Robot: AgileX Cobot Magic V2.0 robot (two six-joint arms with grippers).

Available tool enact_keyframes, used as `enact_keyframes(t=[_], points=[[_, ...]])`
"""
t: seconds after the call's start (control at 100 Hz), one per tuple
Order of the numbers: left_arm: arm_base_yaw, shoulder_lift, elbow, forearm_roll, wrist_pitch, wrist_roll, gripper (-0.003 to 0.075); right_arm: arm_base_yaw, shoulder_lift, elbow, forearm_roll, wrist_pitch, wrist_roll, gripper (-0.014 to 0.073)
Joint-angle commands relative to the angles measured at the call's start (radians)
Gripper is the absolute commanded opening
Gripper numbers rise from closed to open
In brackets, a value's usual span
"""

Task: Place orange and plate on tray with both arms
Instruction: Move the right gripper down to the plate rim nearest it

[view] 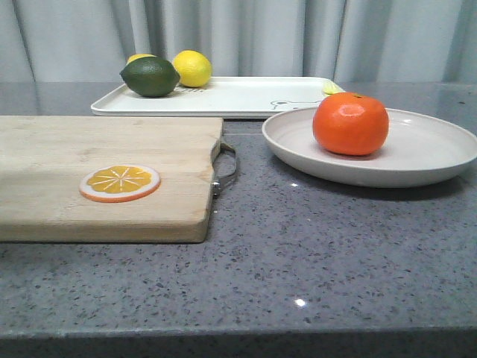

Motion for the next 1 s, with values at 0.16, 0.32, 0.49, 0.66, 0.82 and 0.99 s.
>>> enact_keyframes(t=[0.16,0.32,0.49,0.66,0.82,0.99], points=[[0.005,-0.197,0.146,-0.015,-0.137,-0.007,-0.0019,0.001,0.028,-0.05,-0.008,-0.026,0.0,-0.0059],[0.005,-0.259,0.196,-0.015,-0.148,-0.007,-0.0019,0.001,0.11,-0.125,-0.008,0.062,0.0,-0.0059],[0.005,-0.264,0.211,-0.015,-0.15,-0.007,-0.0019,0.007,0.233,-0.258,-0.008,0.151,-0.007,-0.0055],[0.005,-0.264,0.211,-0.015,-0.15,-0.007,-0.0018,0.05,0.367,-0.402,-0.008,0.236,-0.02,0.0073],[0.005,-0.264,0.211,-0.015,-0.15,-0.007,-0.0019,0.087,0.494,-0.53,-0.003,0.326,-0.02,0.0237],[0.005,-0.264,0.211,-0.015,-0.148,-0.007,-0.0019,0.091,0.628,-0.654,0.078,0.46,-0.02,0.029]])
